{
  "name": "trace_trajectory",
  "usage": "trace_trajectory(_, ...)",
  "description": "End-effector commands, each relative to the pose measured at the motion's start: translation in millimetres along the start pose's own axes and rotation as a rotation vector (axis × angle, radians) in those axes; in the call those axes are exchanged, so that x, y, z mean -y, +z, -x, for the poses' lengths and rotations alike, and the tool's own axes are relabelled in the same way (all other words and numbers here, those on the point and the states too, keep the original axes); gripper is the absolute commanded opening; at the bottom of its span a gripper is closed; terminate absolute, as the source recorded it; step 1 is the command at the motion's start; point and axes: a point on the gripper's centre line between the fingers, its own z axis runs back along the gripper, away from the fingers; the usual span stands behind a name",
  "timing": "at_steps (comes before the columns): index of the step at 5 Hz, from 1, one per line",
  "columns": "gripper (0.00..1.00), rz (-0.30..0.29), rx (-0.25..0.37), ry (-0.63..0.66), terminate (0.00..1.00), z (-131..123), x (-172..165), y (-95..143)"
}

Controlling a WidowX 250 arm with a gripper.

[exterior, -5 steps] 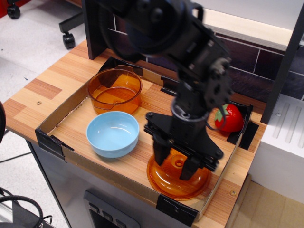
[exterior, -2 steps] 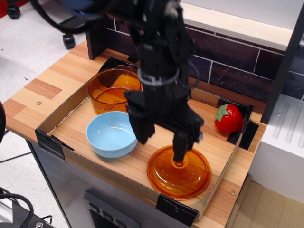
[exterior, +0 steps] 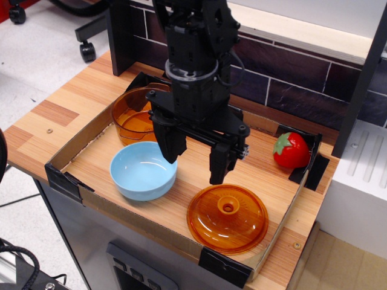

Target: Take lid off pot

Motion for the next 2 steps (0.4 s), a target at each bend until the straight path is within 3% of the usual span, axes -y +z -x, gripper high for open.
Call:
trace_trajectory(1, 1.0, 0.003, 0.057, 0.006, 0.0, -6.4, -1.2, 14.1)
trace_trajectory(2, 1.0, 0.003, 0.057, 0.006, 1.0, -6.4, -1.2, 14.1)
